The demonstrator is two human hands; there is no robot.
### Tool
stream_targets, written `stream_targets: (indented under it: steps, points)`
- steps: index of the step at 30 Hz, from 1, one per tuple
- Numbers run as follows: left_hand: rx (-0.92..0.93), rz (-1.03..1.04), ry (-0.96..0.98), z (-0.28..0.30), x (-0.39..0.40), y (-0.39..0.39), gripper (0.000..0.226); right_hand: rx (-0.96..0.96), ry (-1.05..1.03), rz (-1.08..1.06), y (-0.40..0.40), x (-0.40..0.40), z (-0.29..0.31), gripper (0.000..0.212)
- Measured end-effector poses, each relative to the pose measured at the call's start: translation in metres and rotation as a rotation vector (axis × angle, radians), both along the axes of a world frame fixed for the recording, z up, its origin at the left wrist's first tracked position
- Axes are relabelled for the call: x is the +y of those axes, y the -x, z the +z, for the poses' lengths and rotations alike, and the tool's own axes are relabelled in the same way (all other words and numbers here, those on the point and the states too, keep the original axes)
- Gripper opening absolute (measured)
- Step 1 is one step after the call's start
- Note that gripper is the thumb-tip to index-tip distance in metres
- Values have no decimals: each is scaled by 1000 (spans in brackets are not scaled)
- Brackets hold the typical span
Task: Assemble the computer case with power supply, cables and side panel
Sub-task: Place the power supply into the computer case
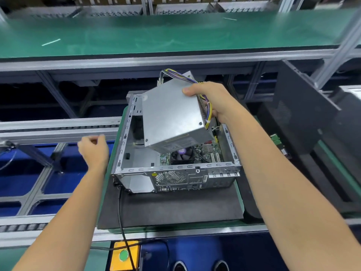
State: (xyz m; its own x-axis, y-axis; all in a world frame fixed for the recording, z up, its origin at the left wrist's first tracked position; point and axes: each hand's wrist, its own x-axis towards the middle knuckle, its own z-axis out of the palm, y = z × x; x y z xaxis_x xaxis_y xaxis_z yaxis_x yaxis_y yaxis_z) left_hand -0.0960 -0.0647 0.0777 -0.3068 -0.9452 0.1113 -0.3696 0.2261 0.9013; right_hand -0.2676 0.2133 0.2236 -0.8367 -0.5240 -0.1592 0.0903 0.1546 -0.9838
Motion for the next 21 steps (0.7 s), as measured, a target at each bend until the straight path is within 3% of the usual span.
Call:
stream_targets:
  steps: [3,6,7,10,12,16,18,21]
  points:
    - [214,-152,38,54,14,17,14,-14,46,9,2,-2,3,64]
    - [155,-481,-78,100,37,40,43,-20,111,46,4,-2,6,40]
    - [128,-627,-168,111,49,44,51,-17,138,59,6,-1,5,38]
    - [273,-955,-577,126,76,45,61,-31,265,124,7,0,2,25]
    - [355,-964,-704,128,89,44,56,-54,358,176,8,1,-1,23]
    - [422,-896,-732,130,104,48,31,40,317,211,13,5,-5,39]
    - [486,-849,-682,131,107,50,49,37,307,216,16,5,-11,45]
    - [549,-780,-444,138,109,51,80,23,272,184,19,1,-19,42]
